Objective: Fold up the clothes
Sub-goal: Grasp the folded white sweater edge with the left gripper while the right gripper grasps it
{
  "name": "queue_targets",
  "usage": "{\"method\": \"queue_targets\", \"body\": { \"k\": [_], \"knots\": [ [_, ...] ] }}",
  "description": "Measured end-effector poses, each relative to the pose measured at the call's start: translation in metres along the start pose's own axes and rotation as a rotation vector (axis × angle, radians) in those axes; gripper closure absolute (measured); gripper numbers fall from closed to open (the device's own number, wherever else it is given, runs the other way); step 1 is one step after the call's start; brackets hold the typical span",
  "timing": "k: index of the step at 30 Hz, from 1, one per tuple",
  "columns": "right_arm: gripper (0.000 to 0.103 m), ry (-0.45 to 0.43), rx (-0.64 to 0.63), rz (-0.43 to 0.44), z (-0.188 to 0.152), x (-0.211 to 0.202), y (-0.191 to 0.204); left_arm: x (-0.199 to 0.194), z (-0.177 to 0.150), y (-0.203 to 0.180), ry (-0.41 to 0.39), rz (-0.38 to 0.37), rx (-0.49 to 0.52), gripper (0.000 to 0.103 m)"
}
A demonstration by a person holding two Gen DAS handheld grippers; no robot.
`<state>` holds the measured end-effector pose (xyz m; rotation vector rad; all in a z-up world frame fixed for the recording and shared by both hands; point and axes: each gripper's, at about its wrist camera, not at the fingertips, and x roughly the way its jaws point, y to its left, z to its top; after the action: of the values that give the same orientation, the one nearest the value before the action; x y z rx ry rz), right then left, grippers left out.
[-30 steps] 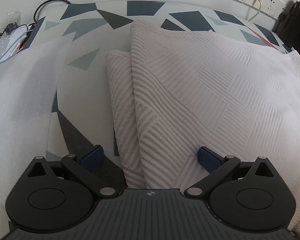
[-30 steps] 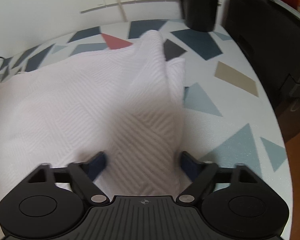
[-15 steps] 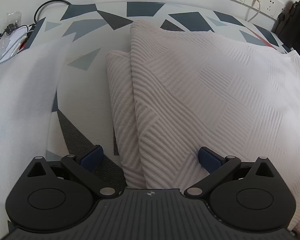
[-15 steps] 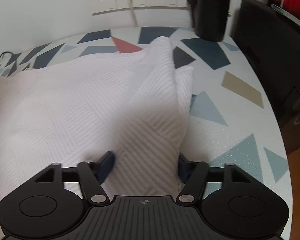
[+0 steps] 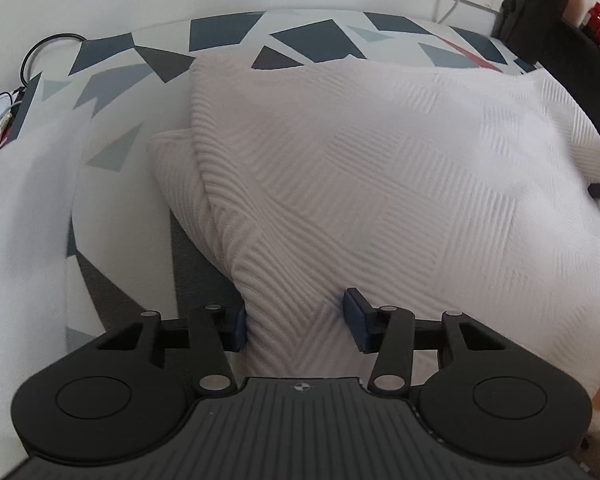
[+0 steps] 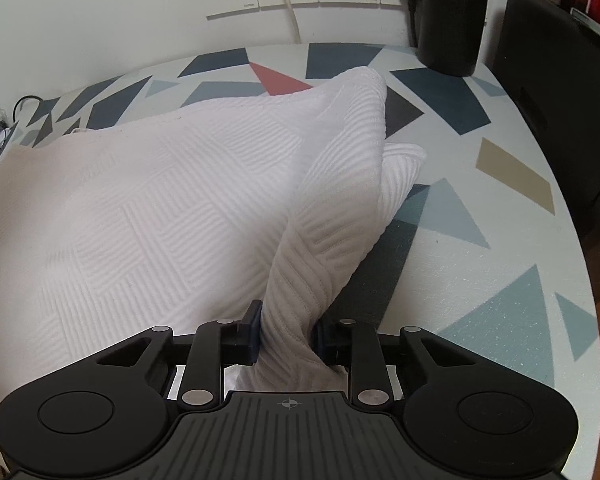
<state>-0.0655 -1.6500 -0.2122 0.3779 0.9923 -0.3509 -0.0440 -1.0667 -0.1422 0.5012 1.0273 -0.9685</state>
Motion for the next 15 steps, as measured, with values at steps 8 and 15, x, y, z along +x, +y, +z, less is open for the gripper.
{"method": "queue_targets", "body": {
  "k": [8,15],
  "knots": [
    [0.081,-0.001,0.003,0.005,-0.001,0.001,0.006,0.000,-0.003,0.001,-0.016,-0.004,-0.025,0.055],
    [0.081,0.003,-0.006,0.014,-0.001,0.002,0.015,0.000,-0.005,-0.002,-0.026,0.002,-0.049,0.055]
  ]
}}
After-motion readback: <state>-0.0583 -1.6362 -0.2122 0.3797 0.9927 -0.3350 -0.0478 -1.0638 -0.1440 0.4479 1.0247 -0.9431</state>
